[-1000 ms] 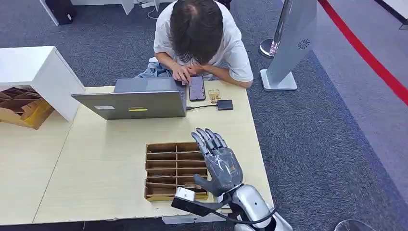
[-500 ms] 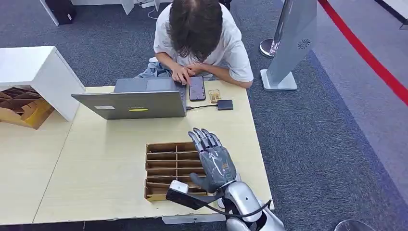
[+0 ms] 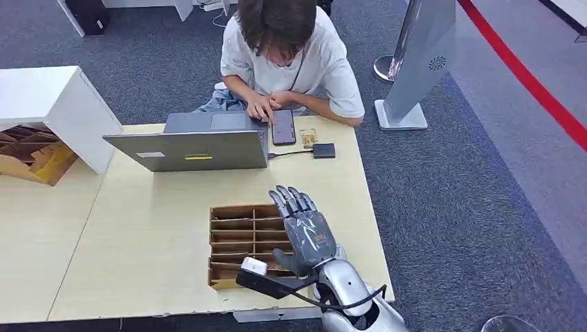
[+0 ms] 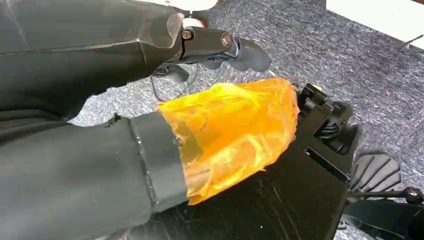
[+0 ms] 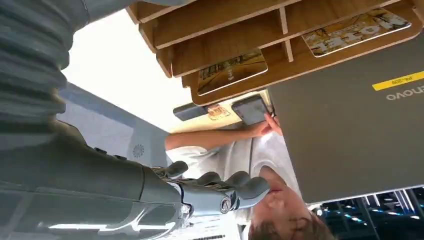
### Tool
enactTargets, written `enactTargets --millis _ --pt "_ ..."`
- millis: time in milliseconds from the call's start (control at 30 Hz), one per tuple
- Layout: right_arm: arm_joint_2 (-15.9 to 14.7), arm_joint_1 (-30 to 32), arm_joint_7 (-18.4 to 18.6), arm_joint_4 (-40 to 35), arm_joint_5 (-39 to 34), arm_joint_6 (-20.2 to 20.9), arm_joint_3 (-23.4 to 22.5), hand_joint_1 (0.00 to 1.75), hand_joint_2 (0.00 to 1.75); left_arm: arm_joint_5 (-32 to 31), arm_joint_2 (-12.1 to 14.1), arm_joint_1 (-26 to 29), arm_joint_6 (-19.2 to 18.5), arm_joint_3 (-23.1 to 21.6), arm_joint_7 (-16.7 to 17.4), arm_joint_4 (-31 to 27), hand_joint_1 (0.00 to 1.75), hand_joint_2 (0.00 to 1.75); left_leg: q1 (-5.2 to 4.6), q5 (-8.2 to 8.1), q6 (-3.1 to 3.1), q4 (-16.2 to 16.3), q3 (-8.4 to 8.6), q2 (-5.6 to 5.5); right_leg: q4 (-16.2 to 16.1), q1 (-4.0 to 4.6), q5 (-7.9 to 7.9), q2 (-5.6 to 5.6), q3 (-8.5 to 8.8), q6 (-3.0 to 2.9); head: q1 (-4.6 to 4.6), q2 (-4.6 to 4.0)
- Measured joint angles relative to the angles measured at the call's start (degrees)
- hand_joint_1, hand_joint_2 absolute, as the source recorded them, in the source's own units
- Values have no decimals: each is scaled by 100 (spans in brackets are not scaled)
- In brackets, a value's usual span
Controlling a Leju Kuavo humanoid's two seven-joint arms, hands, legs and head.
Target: Pass the card to the sensor for recognition and then transmit it.
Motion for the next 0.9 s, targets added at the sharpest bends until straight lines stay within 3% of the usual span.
enactTargets --millis 900 --pt "153 -143 52 310 79 83 66 0 175 -122 -2 -7 -72 85 2 0 0 0 0 0 0 0 0 0 0 0 0 0 0 0 0 0"
